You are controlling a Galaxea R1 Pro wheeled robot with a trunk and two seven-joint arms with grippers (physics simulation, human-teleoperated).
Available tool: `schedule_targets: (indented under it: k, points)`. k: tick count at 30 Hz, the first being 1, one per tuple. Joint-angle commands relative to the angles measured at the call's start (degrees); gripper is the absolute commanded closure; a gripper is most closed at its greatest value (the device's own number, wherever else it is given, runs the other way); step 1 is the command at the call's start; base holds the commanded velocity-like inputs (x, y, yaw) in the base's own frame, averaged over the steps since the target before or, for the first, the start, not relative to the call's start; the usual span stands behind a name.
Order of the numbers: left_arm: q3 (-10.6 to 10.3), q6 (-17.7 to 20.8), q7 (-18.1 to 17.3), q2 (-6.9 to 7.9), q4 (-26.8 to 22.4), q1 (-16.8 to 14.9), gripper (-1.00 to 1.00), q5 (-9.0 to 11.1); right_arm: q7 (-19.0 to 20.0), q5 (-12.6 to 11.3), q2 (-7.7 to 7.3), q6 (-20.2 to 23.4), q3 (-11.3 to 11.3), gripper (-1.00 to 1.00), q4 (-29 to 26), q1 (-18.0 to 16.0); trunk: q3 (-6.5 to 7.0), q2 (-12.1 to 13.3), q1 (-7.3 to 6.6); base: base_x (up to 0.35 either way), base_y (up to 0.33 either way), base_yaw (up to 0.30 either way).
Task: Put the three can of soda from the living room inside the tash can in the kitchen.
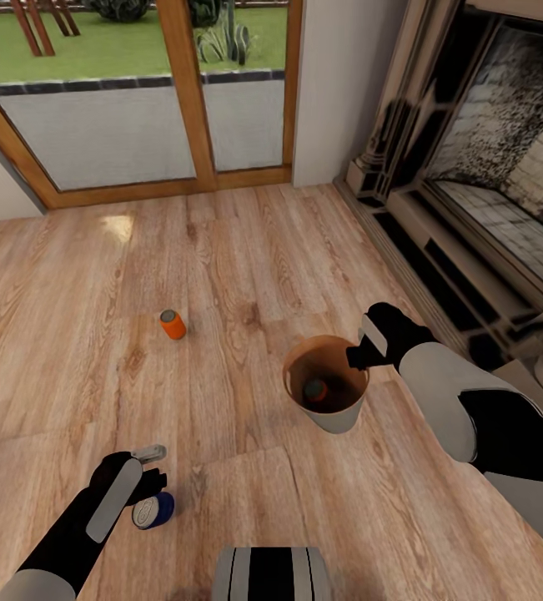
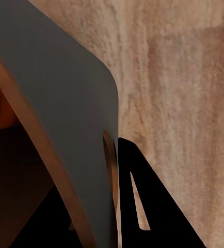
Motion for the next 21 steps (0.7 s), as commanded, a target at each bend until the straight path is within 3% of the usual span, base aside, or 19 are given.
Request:
schedule_targets:
  k: [1,8,9,11,17,21]
  points:
    - [0.0,0.0,0.0,0.00,0.0,0.0,-1.00,0.0,0.2,-0.8,-0.01,0.0,-0.2,1.00,-0.1,0.0,0.00,0.0,-0.01,0.000,0.000,0.000]
    - [0.0,0.0,-0.1,0.00,0.0,0.0,-1.00,0.0,0.3,-1.0,-0.05,0.0,-0.2,1.00,-0.3,0.1,0.00,0.0,-0.01,0.000,0.000,0.000]
    - [0.3,0.3,0.3,-0.34,-0.3,-0.3,-1.00,0.3,-0.2,0.1,-0.39,0.0,0.3,1.00,-0.3,-0.3,-0.01,0.0,-0.01,0.000,0.000,0.000]
    - [0.7,1.0,0.9,-0.44,-1.0,-1.0,-1.00,0.7,-0.2,-0.4,-1.03,0.0,0.6,1.00,-0.4,-0.9,-0.01,0.0,-0.01,0.000,0.000,0.000]
    - [0.7,2.9,2.2,-0.44,-2.1,-1.2,-1.00,0.7,-0.2,3.9,-1.10,0.0,3.6,1.00,-0.4,-2.9,-0.01,0.0,-0.01,0.000,0.000,0.000]
    - [0.7,4.2,2.2,-0.44,-2.1,-1.2,-1.00,0.7,-0.2,5.2,-1.10,0.0,3.6,1.00,-0.4,-4.1,-0.01,0.0,-0.01,0.000,0.000,0.000]
